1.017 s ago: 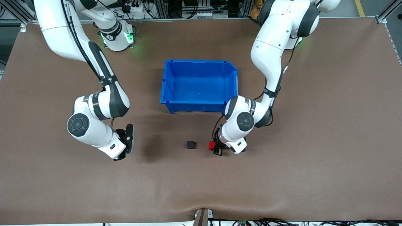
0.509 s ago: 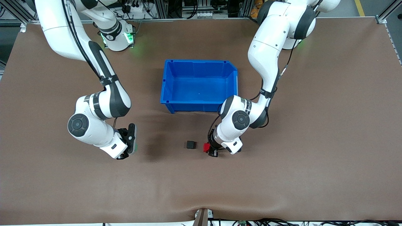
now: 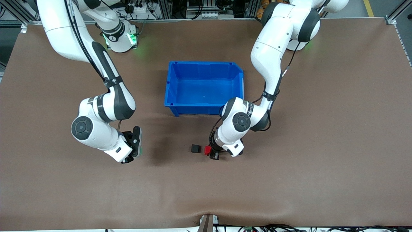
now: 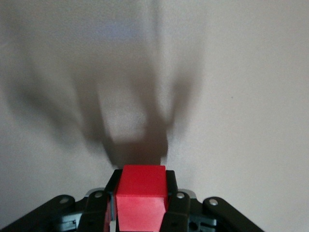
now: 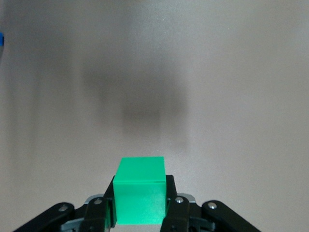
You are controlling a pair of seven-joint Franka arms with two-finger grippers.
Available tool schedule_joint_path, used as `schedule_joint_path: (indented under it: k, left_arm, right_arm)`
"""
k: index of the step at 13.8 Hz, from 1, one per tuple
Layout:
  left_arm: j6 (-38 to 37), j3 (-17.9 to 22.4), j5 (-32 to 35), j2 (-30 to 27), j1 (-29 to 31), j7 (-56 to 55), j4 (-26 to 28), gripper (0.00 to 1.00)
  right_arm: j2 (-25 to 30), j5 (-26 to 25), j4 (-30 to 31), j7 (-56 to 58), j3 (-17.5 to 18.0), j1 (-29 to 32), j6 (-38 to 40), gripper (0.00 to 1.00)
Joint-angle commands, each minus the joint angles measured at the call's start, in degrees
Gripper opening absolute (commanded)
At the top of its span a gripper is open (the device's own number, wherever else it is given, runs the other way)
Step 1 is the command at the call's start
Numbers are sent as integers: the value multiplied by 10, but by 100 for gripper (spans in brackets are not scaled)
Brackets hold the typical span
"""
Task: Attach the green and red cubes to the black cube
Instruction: 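Lower the red cube against the black cube's side with the left gripper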
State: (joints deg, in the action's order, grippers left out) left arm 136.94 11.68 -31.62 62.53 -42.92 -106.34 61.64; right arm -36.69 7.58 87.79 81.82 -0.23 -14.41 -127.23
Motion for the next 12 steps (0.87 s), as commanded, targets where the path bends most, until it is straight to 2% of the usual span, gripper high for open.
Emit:
schedule_joint_path:
  k: [1, 12]
  left_arm:
    - [5, 12, -5, 15, -9, -26, -23, 0]
    - [23, 10, -5, 23, -20, -31, -24, 0]
  right_arm:
    - [-6, 6, -10, 1, -3, -4, 4, 0]
    - [-6, 6, -9, 1, -3, -4, 4, 0]
